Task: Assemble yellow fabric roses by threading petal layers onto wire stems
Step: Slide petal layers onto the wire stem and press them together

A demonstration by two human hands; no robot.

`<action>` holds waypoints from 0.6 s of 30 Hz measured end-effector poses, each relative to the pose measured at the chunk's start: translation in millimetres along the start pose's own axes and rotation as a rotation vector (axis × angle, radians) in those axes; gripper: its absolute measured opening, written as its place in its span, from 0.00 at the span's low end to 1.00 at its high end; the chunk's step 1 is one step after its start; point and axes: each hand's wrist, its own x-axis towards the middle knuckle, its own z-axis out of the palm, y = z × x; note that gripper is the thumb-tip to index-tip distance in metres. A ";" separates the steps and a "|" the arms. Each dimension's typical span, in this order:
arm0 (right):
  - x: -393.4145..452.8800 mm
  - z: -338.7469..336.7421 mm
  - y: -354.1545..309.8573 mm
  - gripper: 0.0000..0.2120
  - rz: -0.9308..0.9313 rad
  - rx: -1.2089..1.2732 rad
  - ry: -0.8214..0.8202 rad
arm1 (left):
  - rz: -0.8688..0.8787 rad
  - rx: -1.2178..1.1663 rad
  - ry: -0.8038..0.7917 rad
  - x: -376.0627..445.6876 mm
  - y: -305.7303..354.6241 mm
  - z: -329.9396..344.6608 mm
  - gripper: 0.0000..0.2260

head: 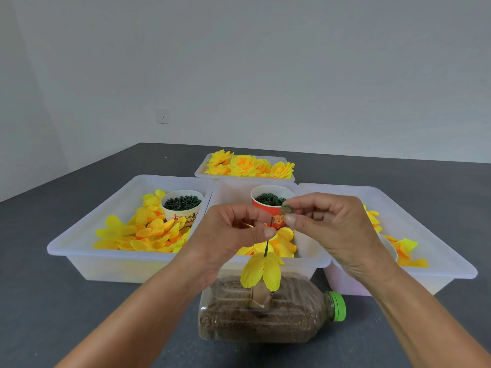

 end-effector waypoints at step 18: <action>1.0 8.8 0.1 0.15 -0.071 -0.215 -0.053 | 0.039 -0.049 0.014 0.7 -7.4 3.4 0.02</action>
